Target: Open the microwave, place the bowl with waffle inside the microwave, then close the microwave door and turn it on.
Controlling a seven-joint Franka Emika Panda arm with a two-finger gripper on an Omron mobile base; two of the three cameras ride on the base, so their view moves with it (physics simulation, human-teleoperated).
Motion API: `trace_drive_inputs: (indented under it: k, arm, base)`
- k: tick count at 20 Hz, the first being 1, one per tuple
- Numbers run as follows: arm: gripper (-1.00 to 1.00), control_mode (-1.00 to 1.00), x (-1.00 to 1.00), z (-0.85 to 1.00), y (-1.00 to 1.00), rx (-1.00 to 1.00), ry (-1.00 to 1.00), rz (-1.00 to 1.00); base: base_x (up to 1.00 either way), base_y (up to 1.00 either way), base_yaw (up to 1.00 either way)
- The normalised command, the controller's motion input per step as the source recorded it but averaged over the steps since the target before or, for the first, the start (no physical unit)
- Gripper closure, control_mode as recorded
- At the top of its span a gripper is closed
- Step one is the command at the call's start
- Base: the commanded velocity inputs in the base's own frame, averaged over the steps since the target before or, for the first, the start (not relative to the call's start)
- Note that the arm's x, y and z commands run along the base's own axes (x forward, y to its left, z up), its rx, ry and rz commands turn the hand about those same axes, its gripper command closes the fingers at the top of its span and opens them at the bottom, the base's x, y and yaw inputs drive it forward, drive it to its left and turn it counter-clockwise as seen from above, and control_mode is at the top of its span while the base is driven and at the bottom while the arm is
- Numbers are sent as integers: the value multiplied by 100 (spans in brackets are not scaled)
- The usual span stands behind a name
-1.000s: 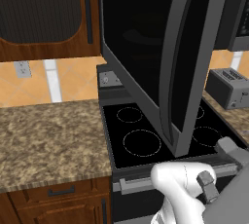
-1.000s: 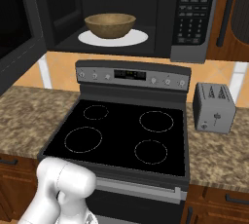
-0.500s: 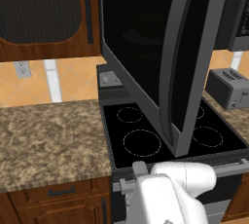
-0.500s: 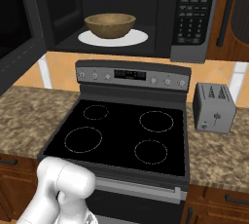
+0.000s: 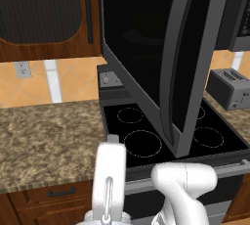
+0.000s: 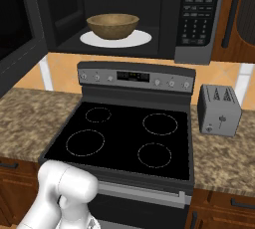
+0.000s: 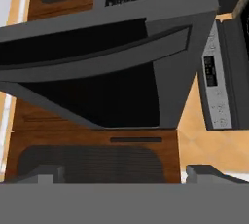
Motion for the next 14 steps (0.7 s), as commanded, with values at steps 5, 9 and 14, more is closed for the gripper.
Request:
trace_drive_inputs:
  k: [5,9,14]
  arm:
    - [-100,-100,74,-23,-19,15,-14,-2]
    - [-100,-100,81,-49,0,17,-18,0]
    - [-100,-100,74,-62,2,12,-24,0]
  base:
    - [0,0,0]
    - [0,0,0]
    - [0,0,0]
